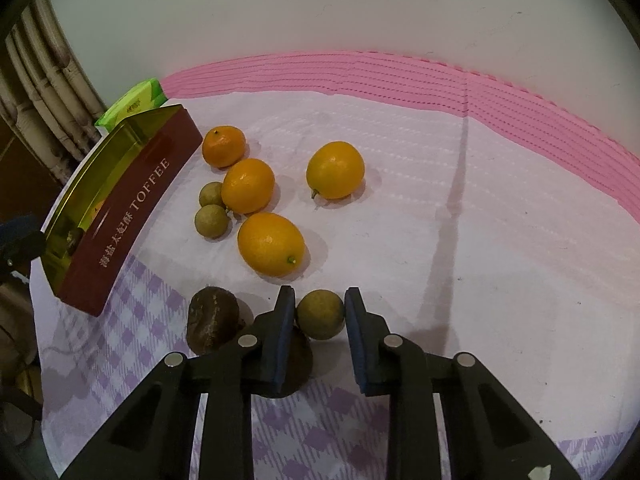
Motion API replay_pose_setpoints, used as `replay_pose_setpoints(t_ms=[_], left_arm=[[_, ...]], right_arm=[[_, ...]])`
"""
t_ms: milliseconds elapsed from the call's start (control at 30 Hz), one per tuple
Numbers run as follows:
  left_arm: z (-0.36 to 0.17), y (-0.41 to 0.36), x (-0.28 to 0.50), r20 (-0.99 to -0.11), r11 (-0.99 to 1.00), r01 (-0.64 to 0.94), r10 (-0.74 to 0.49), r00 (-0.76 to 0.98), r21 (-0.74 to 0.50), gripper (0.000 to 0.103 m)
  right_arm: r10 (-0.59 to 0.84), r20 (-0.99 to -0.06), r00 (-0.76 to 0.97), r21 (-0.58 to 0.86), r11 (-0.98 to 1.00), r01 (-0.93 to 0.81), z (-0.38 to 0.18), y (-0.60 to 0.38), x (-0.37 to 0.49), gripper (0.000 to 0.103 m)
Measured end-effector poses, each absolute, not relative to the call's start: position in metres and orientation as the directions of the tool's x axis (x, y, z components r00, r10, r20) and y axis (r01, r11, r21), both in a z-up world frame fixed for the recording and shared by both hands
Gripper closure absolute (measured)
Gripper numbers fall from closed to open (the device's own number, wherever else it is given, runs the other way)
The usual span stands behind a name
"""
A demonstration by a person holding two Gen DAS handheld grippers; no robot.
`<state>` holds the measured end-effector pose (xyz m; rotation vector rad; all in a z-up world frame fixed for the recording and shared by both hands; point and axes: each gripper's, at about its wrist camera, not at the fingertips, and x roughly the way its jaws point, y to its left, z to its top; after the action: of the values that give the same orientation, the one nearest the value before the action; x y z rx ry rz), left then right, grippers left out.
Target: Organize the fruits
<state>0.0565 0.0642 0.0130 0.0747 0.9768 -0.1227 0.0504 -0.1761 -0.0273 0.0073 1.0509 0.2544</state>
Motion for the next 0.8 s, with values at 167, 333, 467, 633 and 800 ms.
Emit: replay_pose_setpoints(t_ms=[167, 333, 467, 633, 800], left_arm=[[0.001, 0.040, 0.055, -0.849, 0.981, 0.192, -0.090, 0.520, 0.013, 0.033], [-0.007, 0.027, 0.055, -0.860, 0.975, 0.220, -0.111, 0.498, 0.002, 0.033], [-0.012, 0.017, 0.056, -0.868, 0.971, 0.237, -0.127, 0.480, -0.012, 0.033], [-0.019, 0.006, 0.057, -0.873, 0.965, 0.260, -0.142, 0.466, -0.018, 0.033], [-0.028, -0.007, 0.061, -0.875, 0.955, 0.290, -0.187, 0.446, -0.056, 0.033]], right_arm=[[0.150, -0.842, 0.519, 0.075, 0.984, -0.164, -0.025, -0.189, 0.046, 0.079], [0.105, -0.832, 0.545, 0.040, 0.991, -0.131, -0.028, -0.201, 0.052, 0.079], [0.118, -0.839, 0.532, 0.050, 0.989, -0.140, -0.033, -0.201, 0.054, 0.078], [0.127, -0.828, 0.546, 0.056, 0.988, -0.144, -0.034, -0.202, 0.051, 0.080], [0.055, -0.795, 0.604, 0.006, 0.997, -0.082, -0.036, -0.216, 0.049, 0.080]])
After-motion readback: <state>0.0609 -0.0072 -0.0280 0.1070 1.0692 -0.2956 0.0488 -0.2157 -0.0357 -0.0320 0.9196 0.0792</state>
